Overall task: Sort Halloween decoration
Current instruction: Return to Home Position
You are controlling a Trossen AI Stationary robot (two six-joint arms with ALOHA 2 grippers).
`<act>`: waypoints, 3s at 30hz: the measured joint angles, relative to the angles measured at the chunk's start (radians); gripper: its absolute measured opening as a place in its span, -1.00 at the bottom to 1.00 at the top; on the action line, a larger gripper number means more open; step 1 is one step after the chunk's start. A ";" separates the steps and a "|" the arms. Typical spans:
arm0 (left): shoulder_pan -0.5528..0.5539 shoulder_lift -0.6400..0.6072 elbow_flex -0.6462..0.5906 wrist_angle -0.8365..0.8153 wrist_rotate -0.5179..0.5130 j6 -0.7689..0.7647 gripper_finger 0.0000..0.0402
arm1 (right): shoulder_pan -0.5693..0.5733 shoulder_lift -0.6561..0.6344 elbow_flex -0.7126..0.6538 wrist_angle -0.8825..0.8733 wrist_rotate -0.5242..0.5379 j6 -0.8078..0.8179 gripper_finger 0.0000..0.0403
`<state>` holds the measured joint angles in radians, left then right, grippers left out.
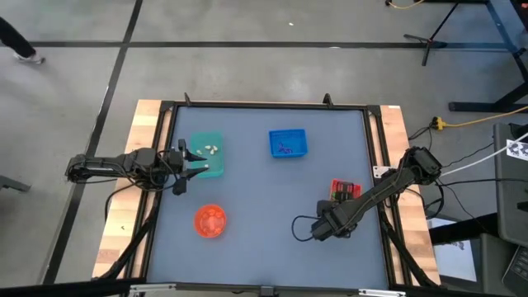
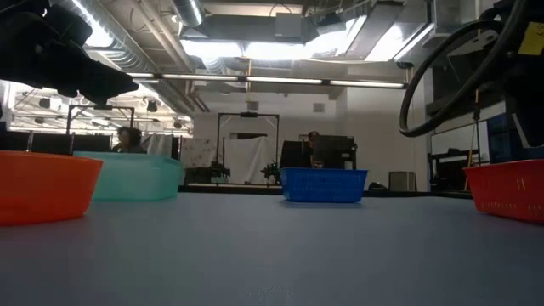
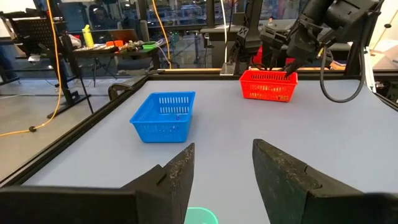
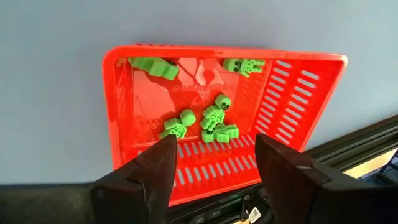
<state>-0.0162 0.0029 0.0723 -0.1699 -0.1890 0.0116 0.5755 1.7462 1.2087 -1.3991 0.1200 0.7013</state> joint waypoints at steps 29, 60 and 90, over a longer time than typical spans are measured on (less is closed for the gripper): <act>0.000 0.000 0.000 0.000 -0.002 0.000 -0.26 | -0.073 -0.672 -0.228 0.406 0.263 -0.353 -0.96; 0.000 0.000 0.000 0.000 -0.004 0.000 -0.26 | -0.785 -1.405 -0.955 1.241 -0.454 -0.838 -0.99; 0.000 0.000 0.000 0.001 -0.008 -0.001 -0.26 | -0.785 -1.744 -1.147 1.353 -0.445 -0.814 -0.99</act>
<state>-0.0162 0.0025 0.0725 -0.1692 -0.1974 0.0110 -0.2100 0.0025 0.0612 -0.0465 -0.3248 -0.1127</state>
